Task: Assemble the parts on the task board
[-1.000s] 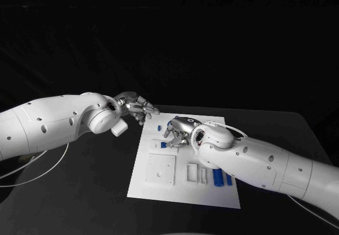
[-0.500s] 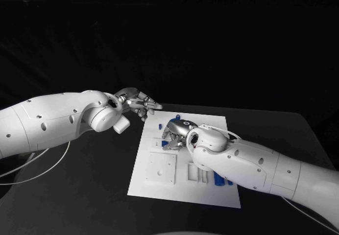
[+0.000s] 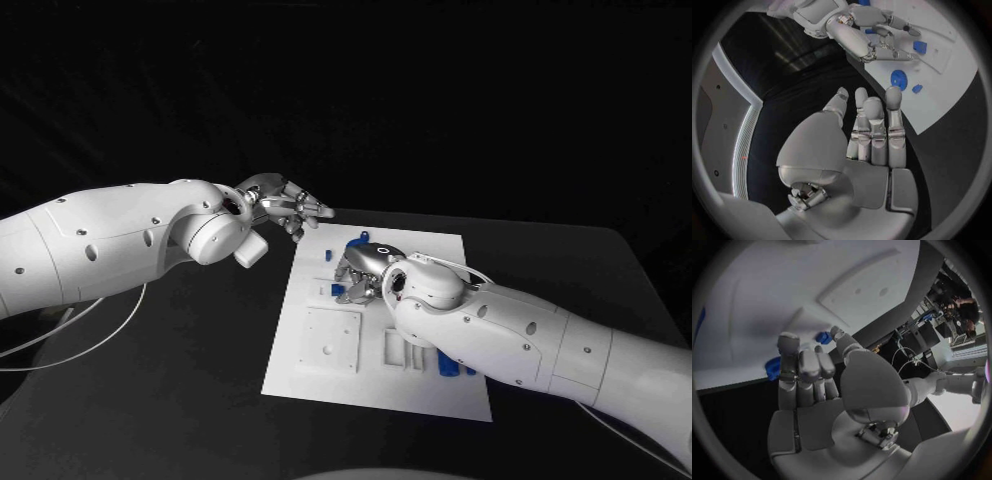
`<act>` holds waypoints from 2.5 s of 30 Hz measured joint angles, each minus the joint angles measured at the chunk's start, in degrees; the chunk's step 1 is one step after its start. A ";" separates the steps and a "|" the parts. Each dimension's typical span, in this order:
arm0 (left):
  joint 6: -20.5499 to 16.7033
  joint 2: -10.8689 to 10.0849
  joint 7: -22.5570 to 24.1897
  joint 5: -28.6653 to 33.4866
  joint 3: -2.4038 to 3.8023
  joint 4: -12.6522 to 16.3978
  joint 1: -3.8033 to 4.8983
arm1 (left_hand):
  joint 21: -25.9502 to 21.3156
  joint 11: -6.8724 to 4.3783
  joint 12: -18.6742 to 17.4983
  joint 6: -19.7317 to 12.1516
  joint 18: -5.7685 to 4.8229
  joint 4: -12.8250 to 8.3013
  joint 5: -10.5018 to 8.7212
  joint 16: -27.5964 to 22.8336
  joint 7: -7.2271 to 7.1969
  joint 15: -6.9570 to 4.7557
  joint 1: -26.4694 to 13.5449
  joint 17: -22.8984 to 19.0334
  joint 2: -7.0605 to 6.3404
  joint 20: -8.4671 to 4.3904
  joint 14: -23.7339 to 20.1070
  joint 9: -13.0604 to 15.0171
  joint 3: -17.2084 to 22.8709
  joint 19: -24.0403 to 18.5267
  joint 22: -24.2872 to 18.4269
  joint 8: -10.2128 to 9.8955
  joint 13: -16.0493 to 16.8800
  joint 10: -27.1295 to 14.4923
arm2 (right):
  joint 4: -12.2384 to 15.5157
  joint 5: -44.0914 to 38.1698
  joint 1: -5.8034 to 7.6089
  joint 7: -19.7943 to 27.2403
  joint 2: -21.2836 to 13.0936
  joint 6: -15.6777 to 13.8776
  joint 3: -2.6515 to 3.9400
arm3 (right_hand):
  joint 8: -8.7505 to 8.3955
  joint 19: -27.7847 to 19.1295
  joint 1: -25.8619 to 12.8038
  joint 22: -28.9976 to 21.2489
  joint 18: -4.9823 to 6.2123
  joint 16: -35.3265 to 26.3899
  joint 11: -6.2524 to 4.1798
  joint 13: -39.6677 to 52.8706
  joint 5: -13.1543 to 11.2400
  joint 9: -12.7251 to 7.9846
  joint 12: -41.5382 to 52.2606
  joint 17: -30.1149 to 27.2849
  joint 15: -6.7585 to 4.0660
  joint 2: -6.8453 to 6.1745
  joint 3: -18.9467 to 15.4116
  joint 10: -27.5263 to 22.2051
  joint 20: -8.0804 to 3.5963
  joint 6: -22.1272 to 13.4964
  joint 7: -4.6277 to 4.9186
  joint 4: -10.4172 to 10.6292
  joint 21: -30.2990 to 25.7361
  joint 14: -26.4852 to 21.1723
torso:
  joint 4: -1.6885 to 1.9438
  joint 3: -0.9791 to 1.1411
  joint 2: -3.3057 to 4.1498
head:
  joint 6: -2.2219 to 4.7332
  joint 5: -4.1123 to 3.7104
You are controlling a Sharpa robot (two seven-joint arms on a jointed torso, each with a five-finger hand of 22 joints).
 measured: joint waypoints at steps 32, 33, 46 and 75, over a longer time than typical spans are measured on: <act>0.32 0.15 -0.07 0.21 -0.83 -0.09 0.19 | -0.66 0.20 0.00 0.00 -0.01 0.15 0.00 -0.59 0.00 -0.01 0.00 0.24 0.00 0.00 0.00 0.00 -0.15 0.00 -0.02 0.00 0.20 -0.20 | -1.58 0.00 -0.32 0.81 0.75 -0.96 -0.54 | 0.00 0.00 -0.94 -0.01 -0.01 -0.02 -0.01 0.07 -2.22 -0.01 0.00 -0.13 -0.05 0.93 4.91 0.00 0.00 2.32 -0.42 -0.81 0.00 0.05 | -0.03 -0.10 -0.04 | -1.16 -0.08; 0.33 0.15 -0.07 0.21 -0.83 -0.09 0.19 | -0.66 0.20 0.00 0.00 -0.01 0.15 0.00 -0.59 0.00 -0.01 0.00 0.25 0.00 0.00 0.00 0.00 -0.16 0.00 -0.02 0.00 0.20 -0.20 | -1.60 0.00 -0.32 0.81 0.76 -0.98 -0.56 | 0.00 0.01 -0.95 -0.01 -0.03 -0.02 -0.01 0.07 -2.22 -0.02 0.00 -0.13 -0.05 0.95 5.09 0.00 -0.01 2.58 -0.46 -0.95 0.00 0.05 | -0.02 -0.10 -0.05 | -1.16 -0.09; 0.56 0.12 -0.07 0.34 -0.90 -0.14 0.19 | -1.68 0.38 0.00 -0.20 -0.01 0.15 0.00 -1.26 0.20 -0.01 0.00 0.20 0.01 0.21 0.00 0.00 -0.15 -0.20 -0.03 0.00 0.19 -0.02 | -1.89 -0.03 -0.35 0.86 0.78 -2.20 -0.77 | 0.16 0.00 -2.12 -0.02 -0.09 -0.02 -0.77 0.06 -3.97 0.69 -0.28 -0.43 -0.05 4.05 10.17 0.08 -0.01 8.74 -2.08 -5.61 -0.01 0.05 | -0.03 -0.09 -0.14 | -1.41 -0.19; 6.42 -1.11 1.11 0.15 -1.53 -0.73 -0.15 | -0.88 -0.50 7.13 1.49 -0.02 -2.39 16.08 5.60 -2.29 -0.43 -3.87 4.43 0.50 -0.58 -1.07 9.69 -0.73 -0.68 0.01 7.37 5.98 -2.43 | 3.40 1.48 -0.71 -0.40 -4.21 -6.06 -0.20 | -0.01 0.21 -2.58 -0.02 -0.08 -0.02 -0.98 0.00 -6.01 0.98 -0.71 -0.60 -0.05 4.03 8.59 0.27 -0.22 9.26 -2.47 -3.69 -0.01 0.05 | -0.21 -0.08 -0.24 | -0.15 -0.35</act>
